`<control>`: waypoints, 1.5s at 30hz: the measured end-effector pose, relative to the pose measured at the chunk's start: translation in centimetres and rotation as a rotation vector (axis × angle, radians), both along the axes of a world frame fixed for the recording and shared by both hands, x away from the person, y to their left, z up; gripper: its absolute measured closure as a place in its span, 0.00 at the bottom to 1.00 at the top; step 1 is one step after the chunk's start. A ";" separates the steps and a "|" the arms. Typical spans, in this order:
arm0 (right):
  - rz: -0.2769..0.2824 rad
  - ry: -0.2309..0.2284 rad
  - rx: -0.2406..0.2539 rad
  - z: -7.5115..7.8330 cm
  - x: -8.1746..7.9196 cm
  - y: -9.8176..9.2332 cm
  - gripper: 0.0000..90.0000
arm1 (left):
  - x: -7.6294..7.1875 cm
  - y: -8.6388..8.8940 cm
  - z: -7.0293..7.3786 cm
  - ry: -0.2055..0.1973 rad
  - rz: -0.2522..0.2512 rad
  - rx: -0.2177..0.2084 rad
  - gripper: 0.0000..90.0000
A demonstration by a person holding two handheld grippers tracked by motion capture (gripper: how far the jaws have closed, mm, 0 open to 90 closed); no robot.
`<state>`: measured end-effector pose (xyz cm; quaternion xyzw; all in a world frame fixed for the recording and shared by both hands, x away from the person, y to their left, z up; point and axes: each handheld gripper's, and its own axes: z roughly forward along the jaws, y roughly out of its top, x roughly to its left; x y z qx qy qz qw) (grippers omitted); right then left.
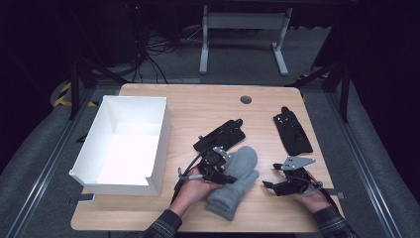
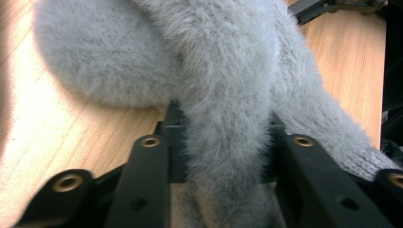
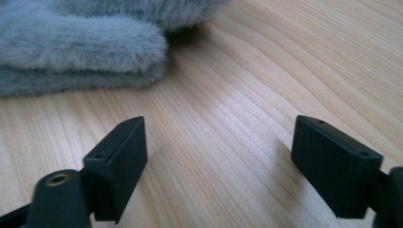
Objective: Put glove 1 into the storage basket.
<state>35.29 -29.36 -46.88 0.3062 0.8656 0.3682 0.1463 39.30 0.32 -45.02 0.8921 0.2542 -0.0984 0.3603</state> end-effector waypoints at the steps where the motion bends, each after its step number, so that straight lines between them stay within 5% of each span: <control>1: -0.001 -0.002 0.003 0.0 0.0 0.0 0.20 | 0.0 0.0 0.0 0.000 0.001 -0.007 0.79; 6: -0.002 -0.002 0.007 -0.1 0.0 0.1 0.18 | -0.1 0.4 0.8 0.007 0.005 -0.022 0.82; 14: 0.000 -0.002 0.006 -0.1 0.1 0.1 0.17 | -0.4 1.8 3.7 -0.045 0.045 -0.064 0.82; 29: 0.001 -0.003 0.006 -0.2 0.1 0.1 0.17 | -0.2 5.5 11.9 -0.157 0.119 -0.090 0.82; 38: 0.002 -0.002 0.005 -0.1 0.1 0.1 0.17 | 0.6 9.5 17.1 -0.214 0.175 -0.111 0.82; 45: 0.001 -0.002 0.005 -0.1 0.1 0.1 0.17 | 1.0 12.8 19.5 -0.244 0.227 -0.120 0.82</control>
